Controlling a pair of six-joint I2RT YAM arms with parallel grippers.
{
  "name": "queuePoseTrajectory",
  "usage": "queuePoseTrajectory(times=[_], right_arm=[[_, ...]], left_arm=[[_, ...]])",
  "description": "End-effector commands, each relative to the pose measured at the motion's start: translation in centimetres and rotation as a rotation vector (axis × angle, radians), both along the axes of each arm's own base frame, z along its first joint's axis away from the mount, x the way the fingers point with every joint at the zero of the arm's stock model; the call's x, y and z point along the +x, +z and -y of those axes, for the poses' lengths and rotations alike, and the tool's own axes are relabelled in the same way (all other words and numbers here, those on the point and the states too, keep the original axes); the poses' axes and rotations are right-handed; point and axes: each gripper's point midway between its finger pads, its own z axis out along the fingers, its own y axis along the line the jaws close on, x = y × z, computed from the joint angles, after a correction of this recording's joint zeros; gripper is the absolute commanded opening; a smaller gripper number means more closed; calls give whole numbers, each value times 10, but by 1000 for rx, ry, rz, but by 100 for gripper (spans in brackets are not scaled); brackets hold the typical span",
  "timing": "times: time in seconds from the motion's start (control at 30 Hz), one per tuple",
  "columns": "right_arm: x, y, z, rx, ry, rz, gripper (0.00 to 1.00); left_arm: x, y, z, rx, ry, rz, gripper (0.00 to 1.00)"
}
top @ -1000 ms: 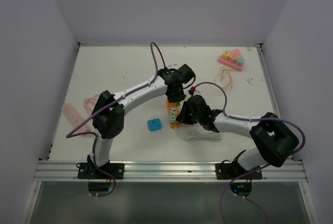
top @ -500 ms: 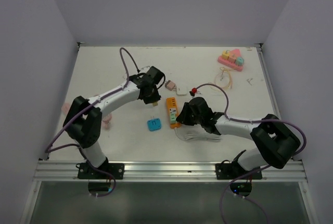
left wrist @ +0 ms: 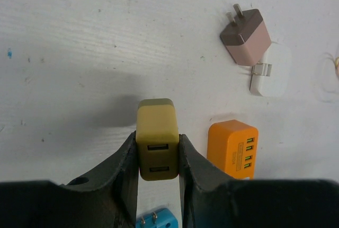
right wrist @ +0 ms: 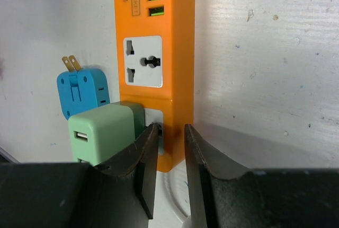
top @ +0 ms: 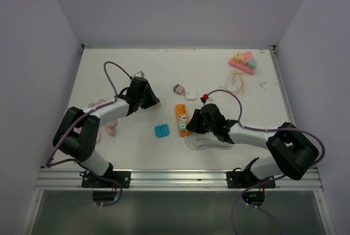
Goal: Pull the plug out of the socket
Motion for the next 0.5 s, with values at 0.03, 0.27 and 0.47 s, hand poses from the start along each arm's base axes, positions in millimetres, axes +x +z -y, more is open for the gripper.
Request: queuePoseTrajectory(times=[0.03, 0.27, 0.47], right_arm=[[-38, -45, 37, -179, 36, -136, 29], [-39, -46, 37, -182, 37, -137, 29], [-38, -46, 39, -185, 31, -137, 30]], left_arm=[[25, 15, 18, -128, -77, 169, 19], [12, -11, 7, -124, -41, 109, 52], [3, -12, -12, -48, 4, 88, 94]])
